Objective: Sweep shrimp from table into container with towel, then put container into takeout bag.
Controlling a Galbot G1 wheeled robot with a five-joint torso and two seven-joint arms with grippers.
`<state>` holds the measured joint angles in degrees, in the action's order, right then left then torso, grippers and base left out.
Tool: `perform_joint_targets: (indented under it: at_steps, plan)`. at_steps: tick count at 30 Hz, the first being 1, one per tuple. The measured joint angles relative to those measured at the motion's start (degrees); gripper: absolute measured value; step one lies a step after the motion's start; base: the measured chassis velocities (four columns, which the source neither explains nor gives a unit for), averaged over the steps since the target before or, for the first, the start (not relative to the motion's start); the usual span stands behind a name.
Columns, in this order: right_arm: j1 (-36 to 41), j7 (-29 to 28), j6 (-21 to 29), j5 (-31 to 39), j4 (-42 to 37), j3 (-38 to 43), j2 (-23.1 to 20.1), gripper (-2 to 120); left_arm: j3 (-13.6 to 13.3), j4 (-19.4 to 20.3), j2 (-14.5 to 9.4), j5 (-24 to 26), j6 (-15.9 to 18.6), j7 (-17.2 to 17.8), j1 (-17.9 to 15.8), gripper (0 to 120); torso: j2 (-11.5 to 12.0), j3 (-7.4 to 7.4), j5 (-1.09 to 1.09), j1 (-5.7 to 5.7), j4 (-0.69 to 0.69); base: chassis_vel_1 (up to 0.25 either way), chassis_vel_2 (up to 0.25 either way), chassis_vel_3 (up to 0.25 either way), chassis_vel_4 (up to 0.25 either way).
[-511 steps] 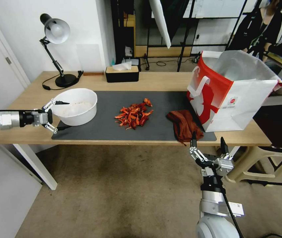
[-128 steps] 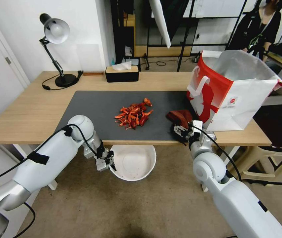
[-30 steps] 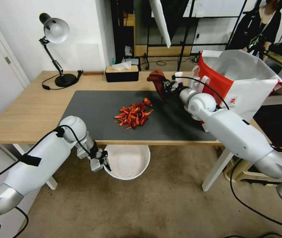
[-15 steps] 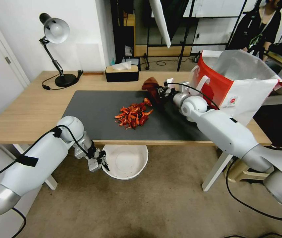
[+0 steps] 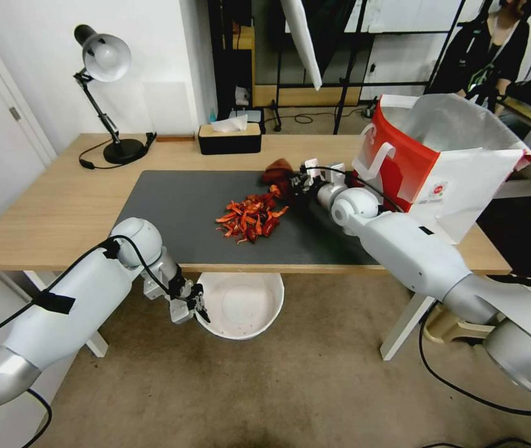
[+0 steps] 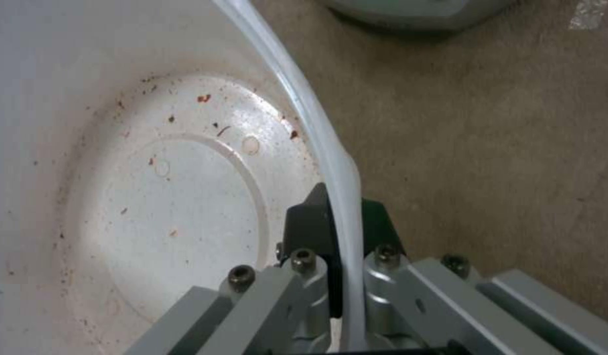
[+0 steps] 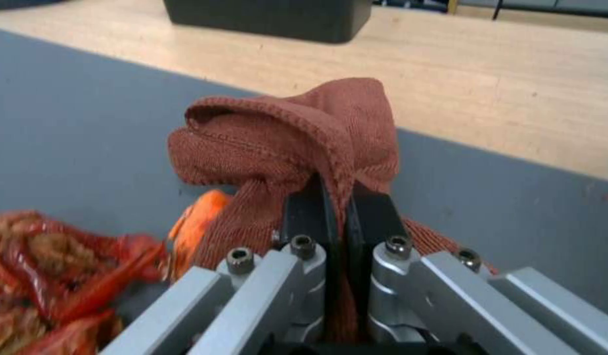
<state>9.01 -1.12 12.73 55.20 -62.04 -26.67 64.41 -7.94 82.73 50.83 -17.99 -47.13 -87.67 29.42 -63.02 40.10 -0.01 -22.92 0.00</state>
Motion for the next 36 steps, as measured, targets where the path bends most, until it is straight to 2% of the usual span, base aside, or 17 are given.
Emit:
perform_joint_targets:
  at_steps: [8, 20, 36]
  plan:
    - [0.6, -0.7, 3.6, -0.5, -1.5, -1.4, -0.2, 1, 0.2, 0.3, 0.3, 0.5, 0.0, 0.0, 0.1, 0, 0.0, 0.00, 0.01, 0.00, 0.00, 0.000, 0.000, 0.000, 0.000]
    - [0.7, 0.4, 4.3, -0.7, -2.4, -2.0, -0.7, 1, 0.7, -0.1, 0.5, 0.6, 0.0, 0.0, 0.0, 0, 0.0, 0.00, 0.01, 0.00, 0.00, 0.000, 0.000, 0.000, 0.000]
    - [2.9, -1.7, 7.9, 0.9, -11.7, -3.2, -4.7, 1, 1.1, -0.5, 0.7, 0.8, 0.0, 0.0, -0.5, 0, 0.0, 0.00, 0.01, 0.01, 0.00, 0.000, 0.000, 0.000, 0.000]
